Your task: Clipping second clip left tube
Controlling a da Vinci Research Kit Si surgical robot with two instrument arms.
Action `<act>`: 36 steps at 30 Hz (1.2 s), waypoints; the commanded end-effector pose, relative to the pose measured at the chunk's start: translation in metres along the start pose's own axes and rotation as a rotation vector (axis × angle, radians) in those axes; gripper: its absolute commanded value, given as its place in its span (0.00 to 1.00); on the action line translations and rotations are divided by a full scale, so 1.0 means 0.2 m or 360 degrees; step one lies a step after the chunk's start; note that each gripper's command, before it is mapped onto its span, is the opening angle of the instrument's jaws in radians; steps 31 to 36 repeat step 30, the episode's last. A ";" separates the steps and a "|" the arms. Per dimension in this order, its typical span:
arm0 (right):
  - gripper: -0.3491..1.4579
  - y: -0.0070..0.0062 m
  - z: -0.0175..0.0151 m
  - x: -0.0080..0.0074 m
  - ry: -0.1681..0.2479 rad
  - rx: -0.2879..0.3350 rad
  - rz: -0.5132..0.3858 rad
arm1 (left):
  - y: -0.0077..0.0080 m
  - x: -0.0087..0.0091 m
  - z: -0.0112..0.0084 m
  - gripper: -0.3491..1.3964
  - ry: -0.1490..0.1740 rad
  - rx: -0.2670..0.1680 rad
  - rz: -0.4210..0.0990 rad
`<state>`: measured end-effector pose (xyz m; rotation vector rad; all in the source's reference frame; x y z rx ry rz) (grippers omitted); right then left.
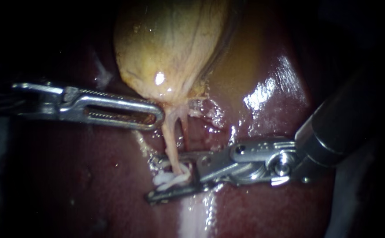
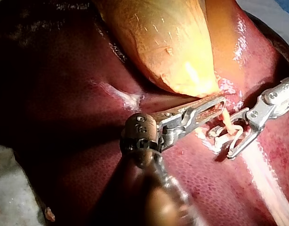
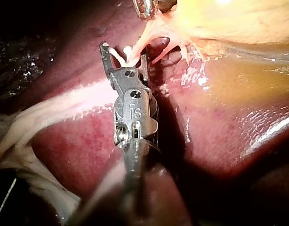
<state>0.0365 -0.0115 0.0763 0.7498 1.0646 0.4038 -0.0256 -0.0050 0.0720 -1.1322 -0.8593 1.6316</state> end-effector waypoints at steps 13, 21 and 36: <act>0.00 0.004 -0.003 -0.001 0.0014 0.0012 0.0207 | -0.001 0.000 0.000 0.00 -0.0001 -0.0001 0.0000; 0.00 0.005 -0.003 -0.001 -0.0021 0.0001 0.0229 | -0.002 0.000 0.000 0.00 -0.0002 -0.0002 0.0001; 0.00 0.006 -0.004 -0.002 -0.0022 0.0006 0.0228 | -0.002 0.000 0.000 0.00 -0.0002 -0.0002 0.0001</act>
